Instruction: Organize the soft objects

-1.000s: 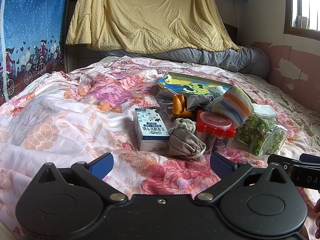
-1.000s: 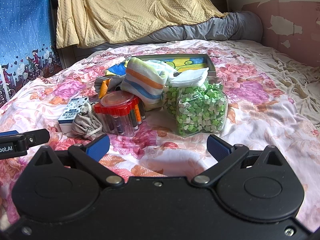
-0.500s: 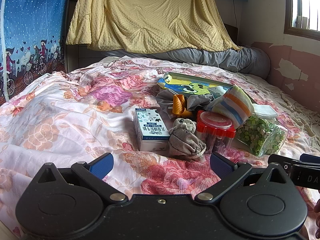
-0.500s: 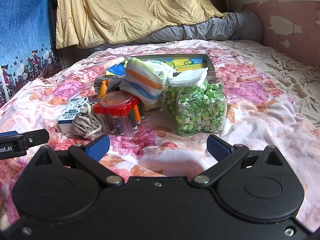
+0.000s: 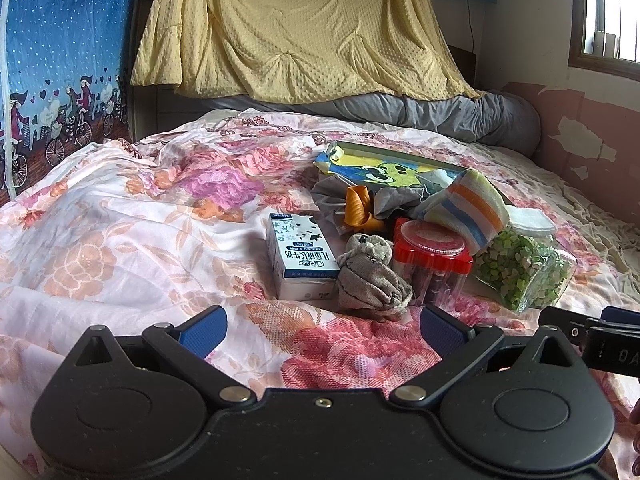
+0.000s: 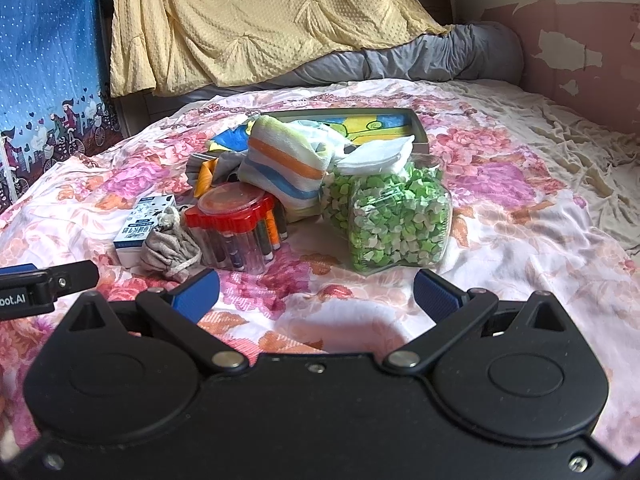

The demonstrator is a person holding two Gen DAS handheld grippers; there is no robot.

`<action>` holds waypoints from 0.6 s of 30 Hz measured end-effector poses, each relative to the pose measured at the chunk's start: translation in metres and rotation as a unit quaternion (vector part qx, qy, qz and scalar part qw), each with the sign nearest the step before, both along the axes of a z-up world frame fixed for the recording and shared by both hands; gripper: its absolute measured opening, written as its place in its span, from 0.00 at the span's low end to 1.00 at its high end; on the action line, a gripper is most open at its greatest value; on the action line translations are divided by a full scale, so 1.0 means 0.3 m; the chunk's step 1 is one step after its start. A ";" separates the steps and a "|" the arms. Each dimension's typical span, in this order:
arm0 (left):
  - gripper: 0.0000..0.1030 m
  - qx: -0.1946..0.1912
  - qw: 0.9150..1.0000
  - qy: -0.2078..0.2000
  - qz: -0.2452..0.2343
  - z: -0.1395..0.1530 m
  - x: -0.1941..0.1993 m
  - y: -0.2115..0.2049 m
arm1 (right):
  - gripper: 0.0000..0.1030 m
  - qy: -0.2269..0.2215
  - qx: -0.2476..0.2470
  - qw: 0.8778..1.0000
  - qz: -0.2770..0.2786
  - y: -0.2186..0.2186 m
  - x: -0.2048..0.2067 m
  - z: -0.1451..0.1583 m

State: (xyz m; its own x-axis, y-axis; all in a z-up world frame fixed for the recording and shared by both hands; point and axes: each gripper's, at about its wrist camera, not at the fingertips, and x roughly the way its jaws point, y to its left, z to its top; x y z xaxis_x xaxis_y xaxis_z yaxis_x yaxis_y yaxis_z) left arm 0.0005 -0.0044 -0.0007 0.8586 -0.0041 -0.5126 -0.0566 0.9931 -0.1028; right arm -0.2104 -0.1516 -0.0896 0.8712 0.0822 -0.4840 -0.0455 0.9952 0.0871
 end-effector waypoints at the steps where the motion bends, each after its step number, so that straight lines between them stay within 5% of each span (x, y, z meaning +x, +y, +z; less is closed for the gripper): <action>1: 0.99 -0.001 1.000 0.001 -0.002 0.000 0.003 0.001 | 1.00 -0.002 -0.002 1.000 0.000 0.001 0.000 0.002; 13: 0.99 -0.016 0.998 0.013 -0.054 0.001 0.114 0.025 | 1.00 -0.006 -0.005 1.000 0.012 -0.028 0.050 0.038; 18: 0.98 -0.022 0.996 0.026 -0.086 -0.009 0.200 0.027 | 1.00 -0.016 -0.044 0.998 0.041 -0.003 0.105 0.052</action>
